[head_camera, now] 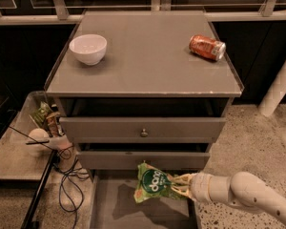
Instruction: Pick green rice chip bag from bottom drawer and place on counter
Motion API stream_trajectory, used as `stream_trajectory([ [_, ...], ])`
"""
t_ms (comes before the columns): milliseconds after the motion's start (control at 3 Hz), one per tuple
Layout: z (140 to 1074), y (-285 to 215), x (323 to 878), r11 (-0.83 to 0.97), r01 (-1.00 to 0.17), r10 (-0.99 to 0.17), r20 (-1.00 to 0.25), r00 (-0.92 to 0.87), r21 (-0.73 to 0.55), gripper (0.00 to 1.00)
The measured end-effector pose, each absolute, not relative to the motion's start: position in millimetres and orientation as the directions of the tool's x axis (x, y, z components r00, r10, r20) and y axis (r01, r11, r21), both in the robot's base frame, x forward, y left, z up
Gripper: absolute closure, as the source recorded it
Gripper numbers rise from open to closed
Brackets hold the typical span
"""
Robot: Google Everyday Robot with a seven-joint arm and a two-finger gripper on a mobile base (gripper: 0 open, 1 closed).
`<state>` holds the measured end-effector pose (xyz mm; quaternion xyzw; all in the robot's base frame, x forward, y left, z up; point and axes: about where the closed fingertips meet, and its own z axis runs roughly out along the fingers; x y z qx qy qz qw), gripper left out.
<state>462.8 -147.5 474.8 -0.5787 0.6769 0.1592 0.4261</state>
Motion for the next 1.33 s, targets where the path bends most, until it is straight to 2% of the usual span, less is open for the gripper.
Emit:
stream_trajectory([
  [333, 475.0, -147.5, 462.7, 0.279, -0.919, -0.648, -0.761, 0.033, -0.278, 1.0],
  [1333, 610.3, -142.2, 411.7, 0.165, -0.817, -0.682, -0.662, 0.311, -0.553, 1.0],
])
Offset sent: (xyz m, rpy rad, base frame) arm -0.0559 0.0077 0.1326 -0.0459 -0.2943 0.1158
